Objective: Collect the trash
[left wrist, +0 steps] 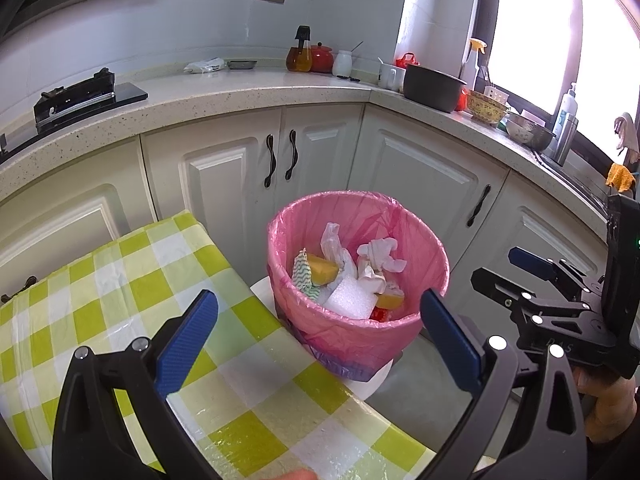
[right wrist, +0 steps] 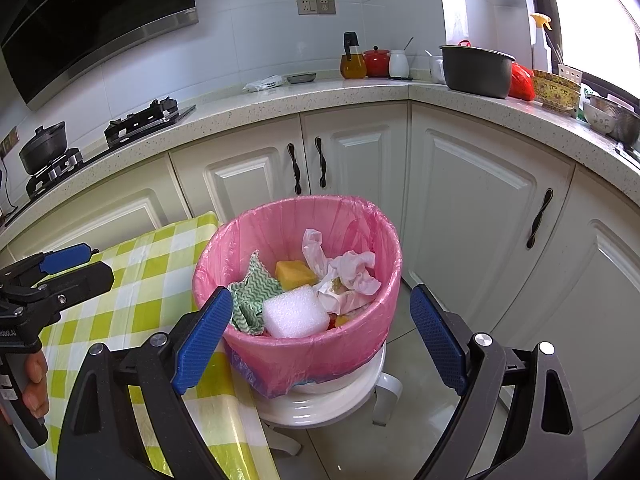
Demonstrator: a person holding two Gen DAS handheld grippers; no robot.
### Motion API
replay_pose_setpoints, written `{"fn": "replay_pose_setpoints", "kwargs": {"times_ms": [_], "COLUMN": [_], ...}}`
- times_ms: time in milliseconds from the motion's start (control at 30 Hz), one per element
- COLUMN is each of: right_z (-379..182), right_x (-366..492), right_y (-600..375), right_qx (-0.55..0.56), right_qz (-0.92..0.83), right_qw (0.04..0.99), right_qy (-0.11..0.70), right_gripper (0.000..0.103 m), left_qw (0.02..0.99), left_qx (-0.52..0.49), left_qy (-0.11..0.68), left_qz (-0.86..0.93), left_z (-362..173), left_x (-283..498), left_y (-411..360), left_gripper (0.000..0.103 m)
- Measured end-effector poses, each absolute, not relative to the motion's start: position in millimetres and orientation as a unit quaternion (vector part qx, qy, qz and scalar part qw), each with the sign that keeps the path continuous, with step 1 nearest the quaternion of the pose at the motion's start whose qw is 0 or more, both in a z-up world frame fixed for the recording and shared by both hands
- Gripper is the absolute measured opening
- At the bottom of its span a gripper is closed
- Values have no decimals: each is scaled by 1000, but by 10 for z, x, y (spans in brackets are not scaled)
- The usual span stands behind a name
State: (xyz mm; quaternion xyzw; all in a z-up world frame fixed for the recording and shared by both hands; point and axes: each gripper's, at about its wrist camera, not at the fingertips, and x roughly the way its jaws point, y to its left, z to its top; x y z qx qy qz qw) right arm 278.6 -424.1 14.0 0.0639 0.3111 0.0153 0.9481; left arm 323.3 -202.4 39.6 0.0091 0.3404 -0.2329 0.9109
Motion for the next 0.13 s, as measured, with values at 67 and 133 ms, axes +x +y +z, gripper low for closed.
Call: {"fn": "replay_pose_setpoints", "kwargs": {"times_ms": [67,133], "right_z": [140,140], "right_x": [2790,2787], "right_y": [-4238,-4242], "right_qx": [64,64], "right_qz": [16,16], "right_qw": [948,948], "right_qy": [311,311], "right_gripper": [85,85], "left_qw": [912,912], "left_qx": [12,11], "left_qy": [340,340], "left_qz": [-231,-229], "left_z": [400,403], "left_x": [3226,3233], "left_y": [-2031,-2027], "left_gripper": [98,98]}}
